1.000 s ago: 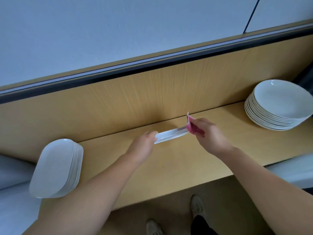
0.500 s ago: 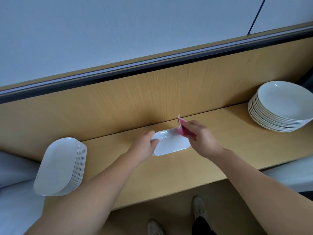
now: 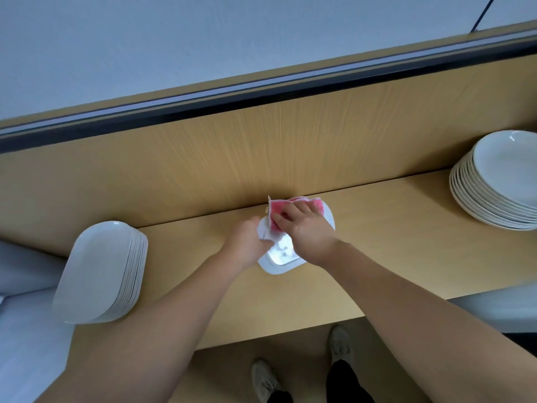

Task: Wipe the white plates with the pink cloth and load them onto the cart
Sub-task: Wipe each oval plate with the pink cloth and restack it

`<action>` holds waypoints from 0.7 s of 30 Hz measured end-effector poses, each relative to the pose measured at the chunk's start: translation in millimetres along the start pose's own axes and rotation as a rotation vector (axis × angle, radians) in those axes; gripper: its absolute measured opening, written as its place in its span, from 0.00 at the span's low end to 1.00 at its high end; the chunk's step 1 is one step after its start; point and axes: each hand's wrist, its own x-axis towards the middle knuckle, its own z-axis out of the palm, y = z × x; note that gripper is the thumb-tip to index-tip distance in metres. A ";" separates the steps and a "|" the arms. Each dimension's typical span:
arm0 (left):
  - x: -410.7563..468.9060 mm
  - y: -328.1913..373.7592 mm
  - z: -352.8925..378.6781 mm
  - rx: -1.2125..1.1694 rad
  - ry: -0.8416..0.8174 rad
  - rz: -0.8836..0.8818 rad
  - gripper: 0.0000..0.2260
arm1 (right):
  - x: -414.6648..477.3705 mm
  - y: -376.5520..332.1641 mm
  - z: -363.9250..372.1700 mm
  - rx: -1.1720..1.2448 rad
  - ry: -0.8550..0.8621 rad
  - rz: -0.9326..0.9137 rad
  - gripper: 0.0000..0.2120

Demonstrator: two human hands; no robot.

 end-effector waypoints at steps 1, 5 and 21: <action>0.8 -2.7 0.8 -0.011 -0.008 0.002 0.15 | 2.5 -0.8 0.6 -0.009 -0.045 -0.002 0.33; 3.2 -10.3 3.9 -0.036 -0.015 -0.013 0.18 | 9.2 -4.8 -0.3 -0.043 -0.270 0.016 0.36; 12.8 -24.5 20.6 -0.061 0.022 -0.121 0.11 | -17.4 65.4 30.9 0.348 -0.134 0.349 0.32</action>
